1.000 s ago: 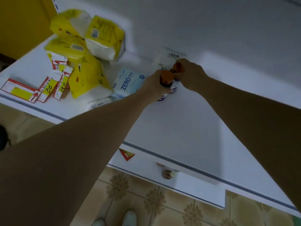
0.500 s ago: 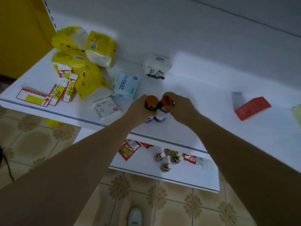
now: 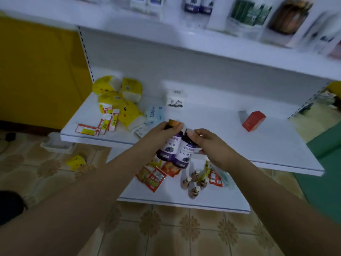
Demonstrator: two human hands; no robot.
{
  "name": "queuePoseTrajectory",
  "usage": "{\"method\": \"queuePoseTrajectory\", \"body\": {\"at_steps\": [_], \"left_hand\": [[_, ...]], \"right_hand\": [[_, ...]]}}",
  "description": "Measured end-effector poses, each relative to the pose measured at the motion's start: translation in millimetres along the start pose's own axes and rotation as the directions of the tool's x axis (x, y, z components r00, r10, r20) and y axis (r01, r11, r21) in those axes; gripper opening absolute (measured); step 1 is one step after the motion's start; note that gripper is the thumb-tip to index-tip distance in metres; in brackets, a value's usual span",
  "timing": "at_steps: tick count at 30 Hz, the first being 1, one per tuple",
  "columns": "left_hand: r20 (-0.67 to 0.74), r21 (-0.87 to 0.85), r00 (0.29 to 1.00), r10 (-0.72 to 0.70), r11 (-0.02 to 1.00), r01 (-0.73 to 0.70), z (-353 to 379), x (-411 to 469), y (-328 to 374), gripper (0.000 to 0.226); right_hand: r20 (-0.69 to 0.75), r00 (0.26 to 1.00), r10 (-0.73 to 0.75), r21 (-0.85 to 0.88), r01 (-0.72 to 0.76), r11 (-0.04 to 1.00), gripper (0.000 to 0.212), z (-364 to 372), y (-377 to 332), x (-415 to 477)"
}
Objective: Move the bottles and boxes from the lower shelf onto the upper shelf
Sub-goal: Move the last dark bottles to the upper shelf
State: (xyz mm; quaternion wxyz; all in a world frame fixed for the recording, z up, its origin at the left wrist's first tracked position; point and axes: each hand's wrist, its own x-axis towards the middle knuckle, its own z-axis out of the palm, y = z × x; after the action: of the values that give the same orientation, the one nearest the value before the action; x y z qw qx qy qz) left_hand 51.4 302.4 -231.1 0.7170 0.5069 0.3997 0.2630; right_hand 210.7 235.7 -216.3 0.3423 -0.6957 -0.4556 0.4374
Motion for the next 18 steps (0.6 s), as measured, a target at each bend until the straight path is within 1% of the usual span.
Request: {"method": "queuePoseTrajectory", "body": {"at_steps": [2, 4, 7, 8, 10, 12, 16, 18], "left_hand": [[0.031, -0.053, 0.999, 0.037, 0.998, -0.035, -1, -21, 26, 0.025], [0.042, -0.075, 0.993, 0.106, 0.992, -0.103, -2, -40, 54, 0.027], [0.039, -0.103, 0.976, 0.212, 0.973, -0.207, 0, -64, 98, 0.024], [0.031, -0.098, 0.972, 0.231, 0.969, -0.227, 3, -71, 114, 0.023], [0.01, -0.089, 0.964, 0.267, 0.96, -0.265, 12, -85, 143, 0.021], [0.004, -0.089, 0.953, 0.301, 0.95, -0.3, 21, -97, 169, 0.023], [0.035, -0.107, 0.926, 0.375, 0.923, -0.369, 38, -115, 207, 0.025], [0.041, -0.127, 0.913, 0.406, 0.908, -0.399, 45, -123, 221, 0.021]], "right_hand": [[0.017, 0.999, -0.036, 0.073, 0.035, 0.997, 0.043, -2, -25, -16], [0.02, 0.996, -0.084, 0.176, 0.08, 0.981, 0.038, -7, -55, -30], [-0.007, 0.985, -0.172, 0.32, 0.165, 0.933, 0.043, -20, -106, -52], [-0.021, 0.979, -0.204, 0.351, 0.198, 0.915, 0.04, -26, -123, -60], [-0.054, 0.968, -0.246, 0.366, 0.248, 0.897, 0.037, -37, -152, -76], [-0.09, 0.958, -0.272, 0.358, 0.287, 0.889, 0.039, -49, -176, -90], [-0.104, 0.931, -0.351, 0.367, 0.364, 0.856, 0.038, -64, -212, -118], [-0.105, 0.91, -0.4, 0.364, 0.41, 0.837, 0.037, -69, -223, -130]]}}
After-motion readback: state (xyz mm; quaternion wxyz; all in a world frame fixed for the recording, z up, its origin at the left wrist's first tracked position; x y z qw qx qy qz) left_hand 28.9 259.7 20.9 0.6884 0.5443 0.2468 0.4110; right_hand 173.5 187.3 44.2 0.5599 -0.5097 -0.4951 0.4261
